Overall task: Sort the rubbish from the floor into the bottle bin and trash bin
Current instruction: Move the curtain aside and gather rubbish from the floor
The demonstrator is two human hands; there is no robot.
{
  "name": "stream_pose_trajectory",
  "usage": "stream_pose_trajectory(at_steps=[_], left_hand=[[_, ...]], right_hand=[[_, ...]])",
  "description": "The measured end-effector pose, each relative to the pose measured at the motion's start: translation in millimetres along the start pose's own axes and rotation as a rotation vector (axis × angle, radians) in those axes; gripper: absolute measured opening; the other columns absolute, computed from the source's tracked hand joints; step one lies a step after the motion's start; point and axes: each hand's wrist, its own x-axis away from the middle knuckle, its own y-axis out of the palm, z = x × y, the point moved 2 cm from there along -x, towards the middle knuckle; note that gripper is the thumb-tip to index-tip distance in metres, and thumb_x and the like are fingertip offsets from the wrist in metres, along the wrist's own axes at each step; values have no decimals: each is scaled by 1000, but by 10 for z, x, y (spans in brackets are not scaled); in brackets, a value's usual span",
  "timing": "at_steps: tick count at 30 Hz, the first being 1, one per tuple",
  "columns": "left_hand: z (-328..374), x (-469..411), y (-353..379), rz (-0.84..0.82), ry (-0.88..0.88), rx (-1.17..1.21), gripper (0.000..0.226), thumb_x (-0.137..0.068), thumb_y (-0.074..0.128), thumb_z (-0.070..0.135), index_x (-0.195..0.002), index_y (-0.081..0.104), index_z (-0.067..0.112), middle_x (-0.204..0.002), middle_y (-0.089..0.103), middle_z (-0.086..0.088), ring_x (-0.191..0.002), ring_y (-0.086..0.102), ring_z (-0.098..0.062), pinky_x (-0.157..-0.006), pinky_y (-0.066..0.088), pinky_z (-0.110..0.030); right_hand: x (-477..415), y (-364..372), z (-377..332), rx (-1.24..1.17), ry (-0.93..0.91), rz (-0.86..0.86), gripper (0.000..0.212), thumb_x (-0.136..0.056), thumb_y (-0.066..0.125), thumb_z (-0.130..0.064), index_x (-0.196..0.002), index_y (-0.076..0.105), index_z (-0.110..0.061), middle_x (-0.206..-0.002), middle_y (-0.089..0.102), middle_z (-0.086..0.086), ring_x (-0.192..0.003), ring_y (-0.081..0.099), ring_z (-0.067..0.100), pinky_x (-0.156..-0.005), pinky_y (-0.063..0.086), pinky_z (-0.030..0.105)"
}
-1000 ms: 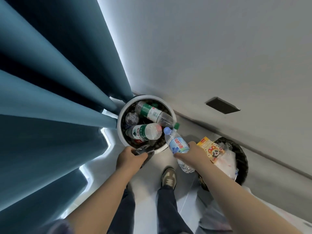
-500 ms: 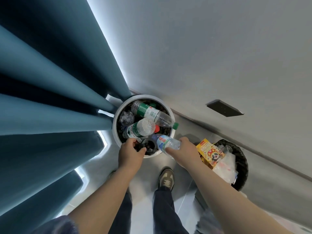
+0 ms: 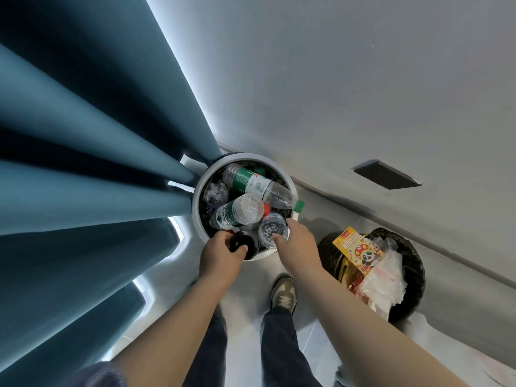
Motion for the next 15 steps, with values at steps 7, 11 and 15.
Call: stream_pose_trajectory(at_steps=[7, 11, 15], left_hand=[[-36, 13, -32, 15, -16, -7, 35, -84, 68, 20, -116, 59, 7, -115, 65, -9, -106, 60, -27, -80, 40, -23], [-102, -24, -13, 16, -69, 103, 32, -85, 68, 16, -112, 55, 5, -100, 62, -10, -80, 67, -32, -78, 58, -41], [-105, -143, -5, 39, -61, 176, 27, -85, 69, 14, -106, 54, 8, -101, 59, -9, -71, 67, -32, -71, 60, -46]], right_hand=[[61, 91, 99, -38, 38, -20, 50, -92, 59, -31, -136, 44, -14, -131, 54, 9, -120, 50, 25, -96, 42, 35], [98, 113, 122, -76, 38, -32, 54, -90, 59, -30, -139, 40, -18, -133, 53, 7, -115, 55, 24, -97, 47, 39], [107, 114, 165, -95, 13, -16, 46, -90, 59, -27, -133, 45, -17, -126, 57, 6, -108, 57, 23, -86, 46, 32]])
